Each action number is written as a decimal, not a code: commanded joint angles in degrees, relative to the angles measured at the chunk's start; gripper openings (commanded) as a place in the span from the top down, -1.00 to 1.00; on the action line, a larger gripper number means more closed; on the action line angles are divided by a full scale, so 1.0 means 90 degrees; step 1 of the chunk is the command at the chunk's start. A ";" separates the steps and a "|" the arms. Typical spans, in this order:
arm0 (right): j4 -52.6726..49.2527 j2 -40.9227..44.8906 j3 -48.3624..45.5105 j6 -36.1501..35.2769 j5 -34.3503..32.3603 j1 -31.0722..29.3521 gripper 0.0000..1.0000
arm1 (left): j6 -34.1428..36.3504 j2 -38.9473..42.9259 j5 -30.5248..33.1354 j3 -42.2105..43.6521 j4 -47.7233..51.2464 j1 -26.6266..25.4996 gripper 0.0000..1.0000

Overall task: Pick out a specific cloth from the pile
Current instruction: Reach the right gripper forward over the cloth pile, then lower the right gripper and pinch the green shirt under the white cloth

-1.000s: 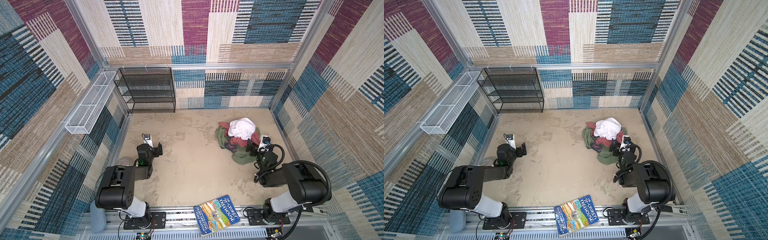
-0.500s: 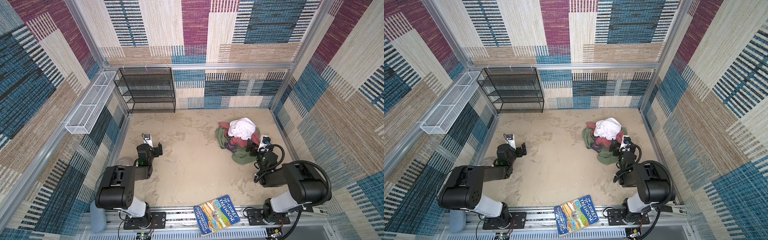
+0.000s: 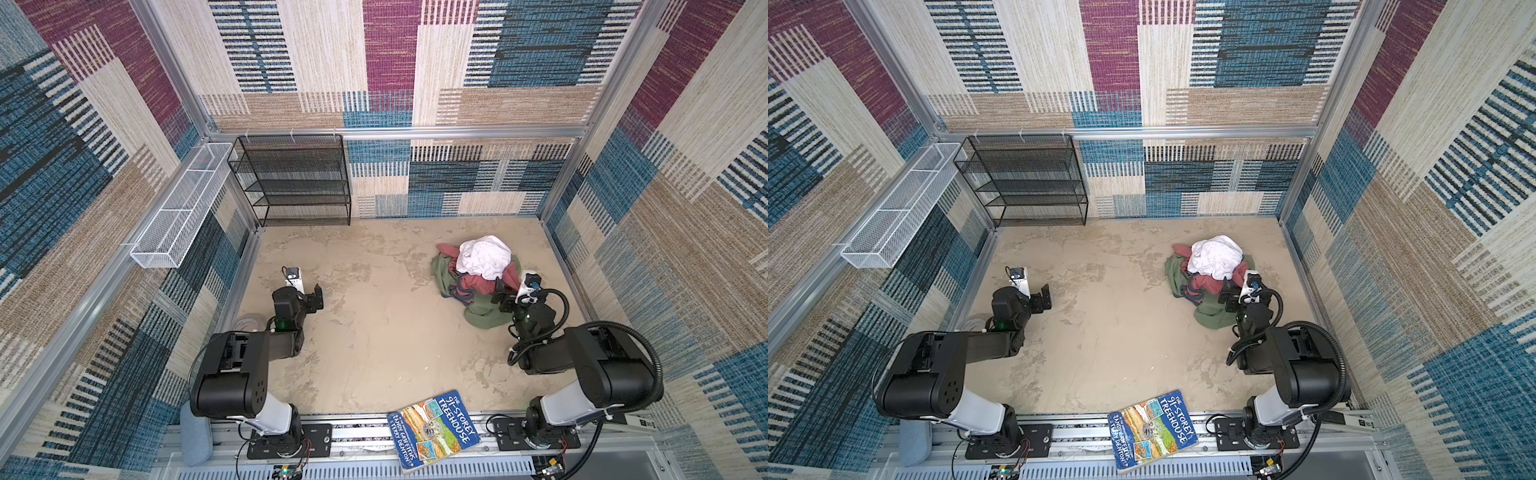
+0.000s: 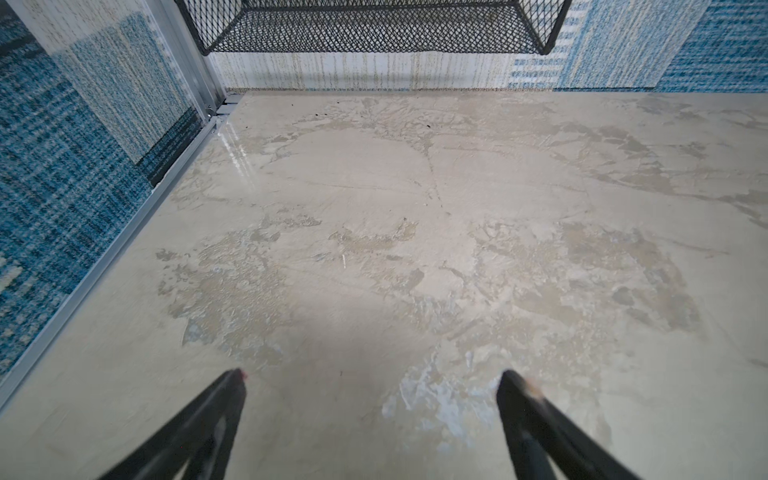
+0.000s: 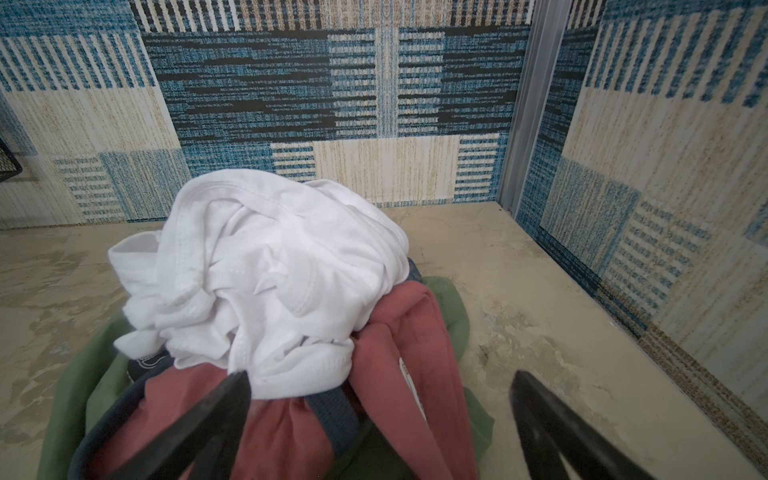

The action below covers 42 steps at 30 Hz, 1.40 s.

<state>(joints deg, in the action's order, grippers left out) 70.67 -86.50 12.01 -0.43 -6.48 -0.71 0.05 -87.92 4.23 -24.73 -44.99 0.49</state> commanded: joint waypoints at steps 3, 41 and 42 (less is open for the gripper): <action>-0.2085 0.0920 0.0779 0.0512 -0.0738 -0.0015 -0.87 | -0.0003 0.0809 -0.0032 -0.0641 0.1798 -0.0016 -0.37; -0.8483 -0.2565 0.6432 0.1654 -0.0939 -0.3053 0.03 | -0.2234 0.1541 -0.0165 -0.2589 0.5800 -0.1363 0.03; -0.8520 -0.2644 0.6486 0.1642 -0.0964 -0.3052 0.04 | -0.2209 0.1544 -0.0153 -0.2601 0.5791 -0.1363 0.02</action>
<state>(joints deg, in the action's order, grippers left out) -4.62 -109.06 69.25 13.41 -13.21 -28.12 -19.75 -74.24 2.81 -47.75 7.49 -11.77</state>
